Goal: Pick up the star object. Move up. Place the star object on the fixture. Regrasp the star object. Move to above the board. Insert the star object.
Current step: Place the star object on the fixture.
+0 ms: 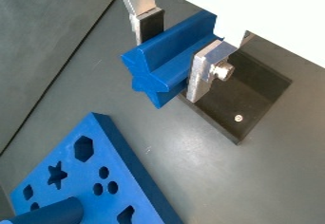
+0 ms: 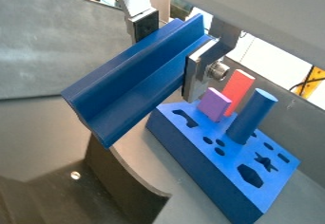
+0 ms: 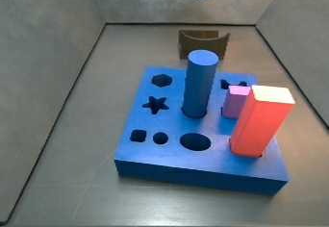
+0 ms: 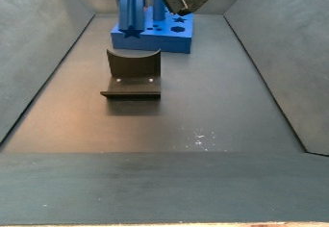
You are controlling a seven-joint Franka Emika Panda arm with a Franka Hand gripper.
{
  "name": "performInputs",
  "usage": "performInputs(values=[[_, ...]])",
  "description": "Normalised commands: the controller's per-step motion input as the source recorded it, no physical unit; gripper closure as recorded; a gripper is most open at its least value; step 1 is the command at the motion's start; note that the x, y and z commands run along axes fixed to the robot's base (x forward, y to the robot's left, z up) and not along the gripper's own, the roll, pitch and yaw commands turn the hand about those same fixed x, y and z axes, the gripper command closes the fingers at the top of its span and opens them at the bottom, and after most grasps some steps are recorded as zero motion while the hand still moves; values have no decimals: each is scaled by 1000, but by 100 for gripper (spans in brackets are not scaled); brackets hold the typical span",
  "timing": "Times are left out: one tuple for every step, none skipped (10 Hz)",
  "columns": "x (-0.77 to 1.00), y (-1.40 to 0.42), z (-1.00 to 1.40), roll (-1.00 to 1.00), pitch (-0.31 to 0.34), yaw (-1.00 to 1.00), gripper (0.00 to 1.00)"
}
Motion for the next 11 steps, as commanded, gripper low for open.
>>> performInputs(values=[[128,136,-1000,-1000,174,-13,100],[144,140,-1000,-1000,203,-63,100],[157,136,-1000,-975,236,-102,100],[172,138,-1000,-772,210,-150,100],[179,143,-1000,-614,179,-183,100],[187,145,-1000,-402,134,-209,100],[195,142,-1000,-303,112,-214,100],[184,125,-917,-208,61,-210,100],[150,107,-720,-185,24,-204,100],[120,84,-466,-181,-5,-182,100],[109,79,-359,-174,-16,-166,100]])
